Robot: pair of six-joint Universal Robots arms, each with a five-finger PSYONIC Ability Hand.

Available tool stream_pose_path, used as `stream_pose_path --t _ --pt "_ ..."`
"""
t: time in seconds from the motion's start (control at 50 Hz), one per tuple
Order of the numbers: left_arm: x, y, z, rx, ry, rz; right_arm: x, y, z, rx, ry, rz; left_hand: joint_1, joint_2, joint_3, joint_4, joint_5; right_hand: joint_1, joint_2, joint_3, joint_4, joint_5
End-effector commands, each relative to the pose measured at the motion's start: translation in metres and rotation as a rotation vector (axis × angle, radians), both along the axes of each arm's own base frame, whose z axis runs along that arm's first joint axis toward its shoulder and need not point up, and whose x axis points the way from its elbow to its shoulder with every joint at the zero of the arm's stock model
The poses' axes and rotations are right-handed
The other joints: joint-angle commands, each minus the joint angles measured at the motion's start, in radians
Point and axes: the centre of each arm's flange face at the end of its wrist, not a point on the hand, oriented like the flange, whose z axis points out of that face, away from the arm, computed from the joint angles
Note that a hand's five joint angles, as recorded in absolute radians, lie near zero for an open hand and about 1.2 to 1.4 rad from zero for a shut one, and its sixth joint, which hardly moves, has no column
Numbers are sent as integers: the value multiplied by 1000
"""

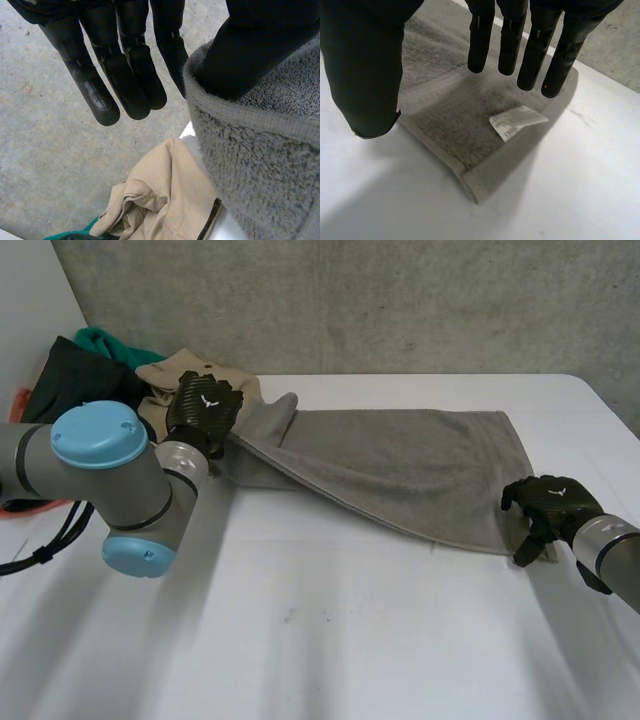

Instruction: Fold the laundry.

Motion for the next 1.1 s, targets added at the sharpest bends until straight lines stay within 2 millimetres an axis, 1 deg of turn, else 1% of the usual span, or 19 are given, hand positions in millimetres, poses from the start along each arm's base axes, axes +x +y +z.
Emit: stream_pose_path --t 0.02,0.32,0.72,0.8,0.88,0.9,0.92,0.94,0.96,1.0,1.06,1.1 --pt "1 1 -5 12 -6 1 -3 -3 -2 -28 76 15 234 196 200 194 240 186 148 152 157 146" --pt "3 2 -8 24 -10 4 -4 -20 -13 -40 110 24 234 196 200 194 240 310 271 276 280 270" --pt "5 5 -11 36 -13 5 -1 -41 -14 -83 119 29 234 196 200 194 240 360 321 326 330 320" --pt "5 6 -12 41 -14 7 0 -47 -16 -92 117 31 234 196 200 194 240 413 374 378 383 372" --pt "6 7 -12 44 -15 7 1 -49 -19 -92 117 33 234 196 200 194 240 541 503 507 512 501" --pt "6 7 -12 44 -15 7 1 -51 -19 -93 117 33 234 196 200 194 240 713 675 679 684 673" --pt "6 8 -13 47 -15 7 0 -52 -19 -96 117 31 234 196 200 194 240 823 784 788 793 782" --pt "6 8 -14 48 -16 7 1 -52 -19 -98 117 32 234 196 200 194 240 905 867 871 876 865" --pt "6 8 -14 50 -16 7 1 -53 -18 -102 117 32 234 196 200 194 240 937 898 903 907 897" --pt "6 9 -15 53 -16 5 1 -54 -16 -108 116 31 234 196 200 194 240 937 899 903 908 897" --pt "6 11 -16 63 -10 5 -1 -56 -5 -127 108 17 234 196 200 194 240 937 899 903 908 897" --pt "7 13 -17 77 -5 5 -1 -53 12 -160 111 15 234 196 200 194 240 937 899 903 908 897"
